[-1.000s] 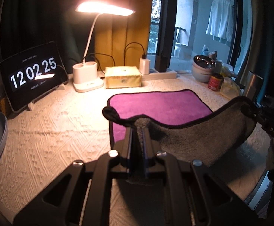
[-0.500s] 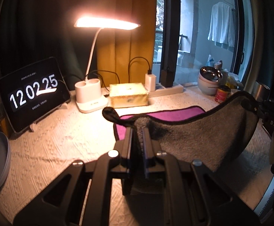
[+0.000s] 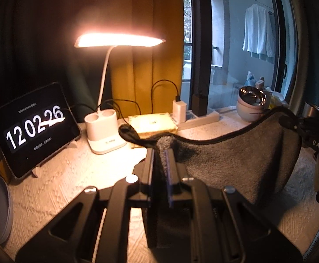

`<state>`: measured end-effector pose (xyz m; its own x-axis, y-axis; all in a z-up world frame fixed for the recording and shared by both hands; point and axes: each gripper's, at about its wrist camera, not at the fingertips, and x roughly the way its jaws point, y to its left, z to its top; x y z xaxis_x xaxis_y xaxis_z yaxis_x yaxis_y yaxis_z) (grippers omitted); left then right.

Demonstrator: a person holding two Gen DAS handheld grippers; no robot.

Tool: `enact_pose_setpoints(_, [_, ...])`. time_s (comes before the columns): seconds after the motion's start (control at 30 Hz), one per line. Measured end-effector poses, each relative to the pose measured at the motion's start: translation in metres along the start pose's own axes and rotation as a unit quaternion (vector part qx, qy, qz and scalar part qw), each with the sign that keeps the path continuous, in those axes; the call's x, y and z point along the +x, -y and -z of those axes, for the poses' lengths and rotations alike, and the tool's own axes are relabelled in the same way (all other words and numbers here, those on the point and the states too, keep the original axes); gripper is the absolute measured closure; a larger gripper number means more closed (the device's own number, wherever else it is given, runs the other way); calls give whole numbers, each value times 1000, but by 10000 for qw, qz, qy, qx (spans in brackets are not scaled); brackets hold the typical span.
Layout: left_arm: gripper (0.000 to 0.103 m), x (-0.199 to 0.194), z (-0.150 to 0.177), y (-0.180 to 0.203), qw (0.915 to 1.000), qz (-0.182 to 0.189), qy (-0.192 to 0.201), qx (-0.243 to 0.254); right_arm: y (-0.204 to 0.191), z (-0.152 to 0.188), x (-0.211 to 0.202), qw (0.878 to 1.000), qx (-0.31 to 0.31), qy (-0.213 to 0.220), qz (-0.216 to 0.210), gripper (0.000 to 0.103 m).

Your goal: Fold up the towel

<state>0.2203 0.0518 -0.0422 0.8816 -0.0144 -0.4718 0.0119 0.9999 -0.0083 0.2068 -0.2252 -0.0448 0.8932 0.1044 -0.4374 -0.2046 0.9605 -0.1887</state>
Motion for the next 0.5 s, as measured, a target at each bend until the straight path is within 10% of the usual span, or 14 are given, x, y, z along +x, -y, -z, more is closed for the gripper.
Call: enact_pose_setpoints(0.5, [93, 37, -10, -2, 9998, -152, -9, -137, 5, -12, 38, 9994, -163, -125, 294, 97])
